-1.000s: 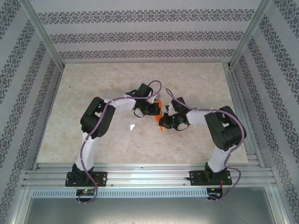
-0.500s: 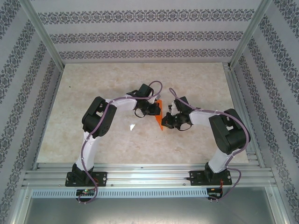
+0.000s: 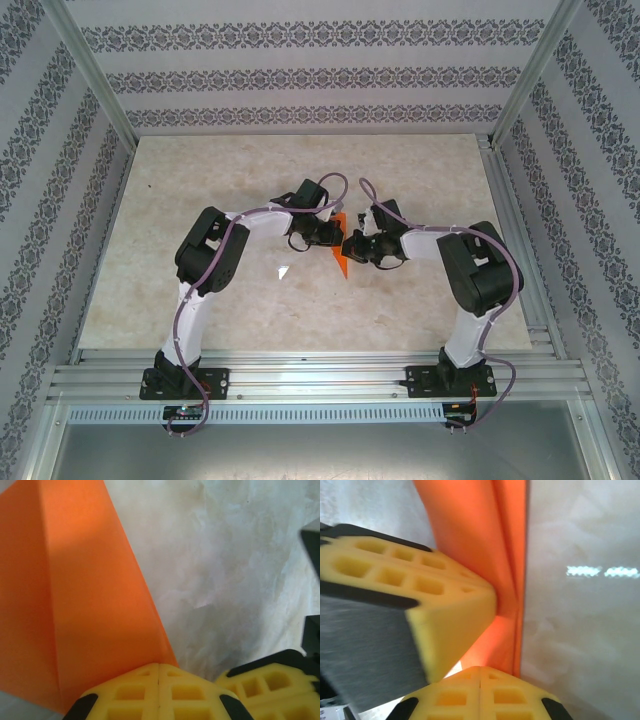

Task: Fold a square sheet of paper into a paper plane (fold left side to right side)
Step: Fold the wing for the fifth time at the center of the table.

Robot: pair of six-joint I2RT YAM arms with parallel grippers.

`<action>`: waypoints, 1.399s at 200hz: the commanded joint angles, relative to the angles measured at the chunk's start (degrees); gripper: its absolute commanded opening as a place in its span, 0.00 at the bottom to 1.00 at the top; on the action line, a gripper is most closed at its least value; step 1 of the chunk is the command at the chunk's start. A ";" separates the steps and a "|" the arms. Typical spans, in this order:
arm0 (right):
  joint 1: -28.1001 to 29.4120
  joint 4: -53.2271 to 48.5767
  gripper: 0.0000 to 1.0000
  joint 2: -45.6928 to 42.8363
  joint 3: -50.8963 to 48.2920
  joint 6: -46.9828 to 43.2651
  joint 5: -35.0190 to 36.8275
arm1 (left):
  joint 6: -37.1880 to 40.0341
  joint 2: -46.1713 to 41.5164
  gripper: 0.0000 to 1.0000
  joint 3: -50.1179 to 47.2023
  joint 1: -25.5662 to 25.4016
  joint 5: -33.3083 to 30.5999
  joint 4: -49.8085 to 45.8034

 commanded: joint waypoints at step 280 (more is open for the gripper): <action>5.05 -1.17 0.02 -3.91 -6.54 -1.53 2.45 | 2.38 2.16 0.01 0.39 -0.21 -5.35 -4.26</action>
